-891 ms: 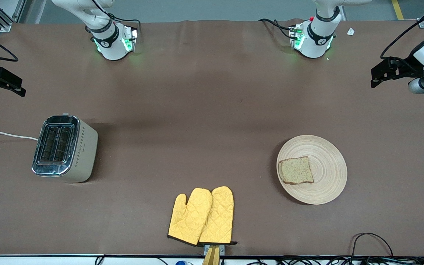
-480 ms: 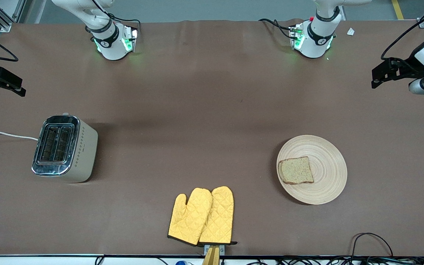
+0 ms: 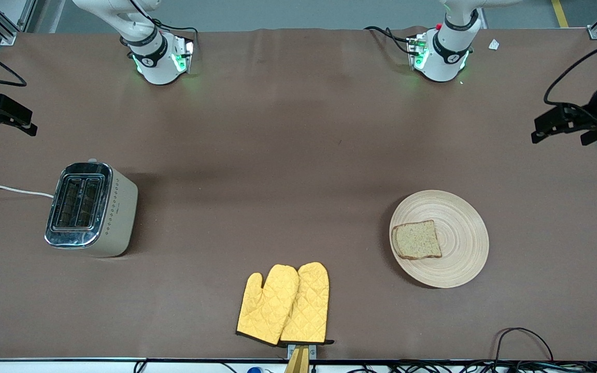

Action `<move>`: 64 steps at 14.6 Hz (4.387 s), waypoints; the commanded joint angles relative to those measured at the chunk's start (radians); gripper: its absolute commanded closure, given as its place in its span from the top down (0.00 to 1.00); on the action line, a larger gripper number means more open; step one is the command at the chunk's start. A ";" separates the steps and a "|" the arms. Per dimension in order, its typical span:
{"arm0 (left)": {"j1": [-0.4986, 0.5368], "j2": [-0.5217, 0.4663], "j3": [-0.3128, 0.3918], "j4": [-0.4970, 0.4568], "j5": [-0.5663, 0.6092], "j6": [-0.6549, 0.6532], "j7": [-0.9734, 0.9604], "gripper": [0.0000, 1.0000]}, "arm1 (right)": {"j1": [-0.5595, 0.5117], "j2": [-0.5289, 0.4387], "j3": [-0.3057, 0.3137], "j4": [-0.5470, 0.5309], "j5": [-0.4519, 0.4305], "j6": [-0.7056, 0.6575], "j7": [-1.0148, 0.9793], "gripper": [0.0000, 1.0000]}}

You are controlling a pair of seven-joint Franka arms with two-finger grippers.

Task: Move plate and put bread in toaster
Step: 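Move the left gripper down toward the wooden plate's rim, then close the left gripper on the wooden plate's rim, then slide the wooden plate with the left gripper toward the toaster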

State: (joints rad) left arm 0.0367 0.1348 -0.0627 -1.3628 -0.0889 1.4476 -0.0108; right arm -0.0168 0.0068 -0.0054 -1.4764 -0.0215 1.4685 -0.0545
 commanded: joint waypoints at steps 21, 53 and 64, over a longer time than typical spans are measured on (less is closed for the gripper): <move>0.296 0.720 0.000 0.022 -0.631 0.317 0.663 0.94 | 0.027 -0.004 0.002 0.004 -0.014 -0.004 0.013 1.00; 0.308 0.802 -0.113 0.021 -0.716 0.300 0.769 0.00 | 0.032 -0.002 -0.002 -0.001 -0.006 0.015 0.015 1.00; -0.016 0.798 -0.255 -0.007 -0.833 0.486 0.620 0.00 | 0.029 -0.001 -0.002 0.002 -0.003 0.027 0.015 1.00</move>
State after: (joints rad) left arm 0.0670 0.9441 -0.3117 -1.3506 -0.8565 1.8902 0.6213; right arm 0.0134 0.0070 -0.0083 -1.4753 -0.0210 1.4943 -0.0525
